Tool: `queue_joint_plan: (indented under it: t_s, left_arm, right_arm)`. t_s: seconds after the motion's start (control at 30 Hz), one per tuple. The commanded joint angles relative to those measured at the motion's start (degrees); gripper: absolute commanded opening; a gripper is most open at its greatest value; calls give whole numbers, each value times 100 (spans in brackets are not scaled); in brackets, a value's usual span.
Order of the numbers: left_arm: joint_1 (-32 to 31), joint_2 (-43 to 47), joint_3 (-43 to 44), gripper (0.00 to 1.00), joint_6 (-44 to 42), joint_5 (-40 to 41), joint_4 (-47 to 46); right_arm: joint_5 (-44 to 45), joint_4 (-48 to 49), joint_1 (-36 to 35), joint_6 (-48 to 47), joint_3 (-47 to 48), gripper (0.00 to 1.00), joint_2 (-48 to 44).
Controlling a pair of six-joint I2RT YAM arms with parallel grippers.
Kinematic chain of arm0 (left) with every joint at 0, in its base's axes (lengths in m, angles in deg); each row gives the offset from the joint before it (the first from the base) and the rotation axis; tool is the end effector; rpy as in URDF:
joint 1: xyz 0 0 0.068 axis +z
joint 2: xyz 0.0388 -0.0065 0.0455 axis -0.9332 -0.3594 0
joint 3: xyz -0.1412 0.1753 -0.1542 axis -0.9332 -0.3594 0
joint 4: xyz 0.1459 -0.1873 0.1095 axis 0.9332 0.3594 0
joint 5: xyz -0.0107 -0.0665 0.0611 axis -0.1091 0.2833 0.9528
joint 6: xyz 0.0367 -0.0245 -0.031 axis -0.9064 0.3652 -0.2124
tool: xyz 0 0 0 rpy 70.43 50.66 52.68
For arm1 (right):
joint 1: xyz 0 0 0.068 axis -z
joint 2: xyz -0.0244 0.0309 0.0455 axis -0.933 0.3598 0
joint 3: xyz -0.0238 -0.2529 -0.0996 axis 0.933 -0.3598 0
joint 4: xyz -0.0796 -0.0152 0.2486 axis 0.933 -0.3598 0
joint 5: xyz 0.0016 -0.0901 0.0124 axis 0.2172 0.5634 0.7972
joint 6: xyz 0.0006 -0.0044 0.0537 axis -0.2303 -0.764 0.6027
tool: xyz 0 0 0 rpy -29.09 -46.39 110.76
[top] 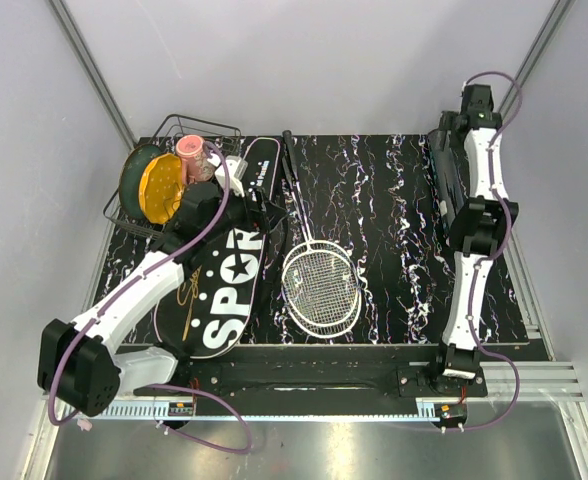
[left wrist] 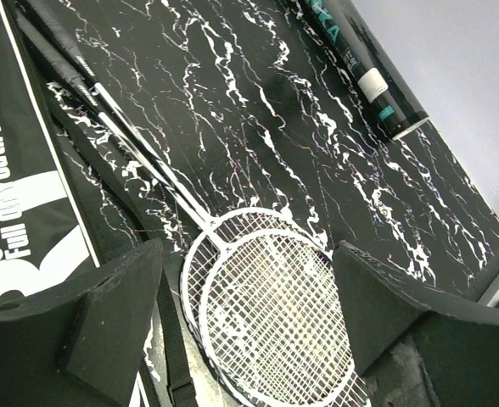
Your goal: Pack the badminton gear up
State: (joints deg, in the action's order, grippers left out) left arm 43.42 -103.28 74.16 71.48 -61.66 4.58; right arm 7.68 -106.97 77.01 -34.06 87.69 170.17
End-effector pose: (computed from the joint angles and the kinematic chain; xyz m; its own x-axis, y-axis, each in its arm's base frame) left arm 0.2440 -0.1273 0.3128 -0.4667 -0.1584 -0.8701 0.5214 0.7454 -0.4153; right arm 0.5532 -0.0857 0.2493 -0.7455 -0.0080 -0.6664 0.1849 0.9582 -0.2183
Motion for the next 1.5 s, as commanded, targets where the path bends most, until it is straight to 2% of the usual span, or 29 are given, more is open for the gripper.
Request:
queue_joint_plan:
  t_s: [0.0, 0.07, 0.1, 0.13, 0.17, 0.2, 0.27, 0.33, 0.4, 0.57, 0.7, 0.73, 0.83, 1.0, 1.1, 1.17, 1.3, 1.47]
  left_arm:
    - [-23, -92, 419, 83, -154, 375, 95]
    - [-23, -171, 594, 82, -233, 532, 375]
    - [-23, -267, 656, 81, -260, 594, 481]
    - [-23, -320, 804, 80, -286, 673, 717]
    - [-23, -364, 884, 79, -348, 796, 832]
    - [-23, -477, 954, 76, -400, 849, 1068]
    - [-15, -610, 1174, 75, -523, 1024, 1307]
    - [-23, -847, 1376, 73, -611, 1139, 1615]
    - [-23, -1040, 1482, 72, -726, 1289, 1799]
    - [-6, -1138, 1553, 68, -805, 1421, 1861]
    - [-6, -1374, 1710, 67, -630, 1149, 2273]
    - [-6, -1410, 1780, 65, -499, 1105, 2362]
    - [195, -1358, 1659, 63, -192, 965, 2337]
    - [688, -849, 1272, 63, 170, 709, 1529]
    - [803, -743, 1376, 63, -84, 945, 1458]
    - [899, -733, 1403, 63, -304, 1025, 1431]
    - [1005, -795, 1351, 61, -427, 981, 1379]
    - [1005, -838, 1043, 56, -497, 824, 1193]
  right_arm:
    - [462, -393, -212, 1433, -576, 100, -1597]
    - [279, -157, -501, 2039, -1369, 100, -2440]
    - [129, 10, -633, 2172, -2252, 100, -2730]
    - [-37, 212, -782, 2382, -2722, 100, -3290]
    - [-344, 649, -1201, 2462, -3170, 100, -3574]
    - [-469, 880, -1423, 2541, -4019, 100, -3838]
    - [-715, 1389, -1931, 2726, -4780, 100, -4568]
    - [-794, 1671, -2145, 3242, -5861, 99, -5251]
    - [-1470, 2286, -2443, 3499, -6956, 97, -5849]
    - [-2508, 3632, -3208, 4097, -8736, 93, -6652]
    - [-2816, 4484, -3762, 4422, -9895, 82, -6855]
    - [-2912, 4947, -3902, 4571, -10038, 72, -6829]
    - [-2993, 5373, -4105, 4695, -10014, 62, -6435]
    - [-2738, 5383, -4334, 4809, -8943, 59, -5206]
    - [-2308, 4804, -4536, 4696, -8143, 59, -4599]
    - [-2114, 4652, -4589, 4861, -7826, 58, -4351]
    - [-1902, 4521, -4703, 5117, -7465, 50, -3763]
    - [-1797, 4284, -4844, 5126, -7008, 48, -3217]
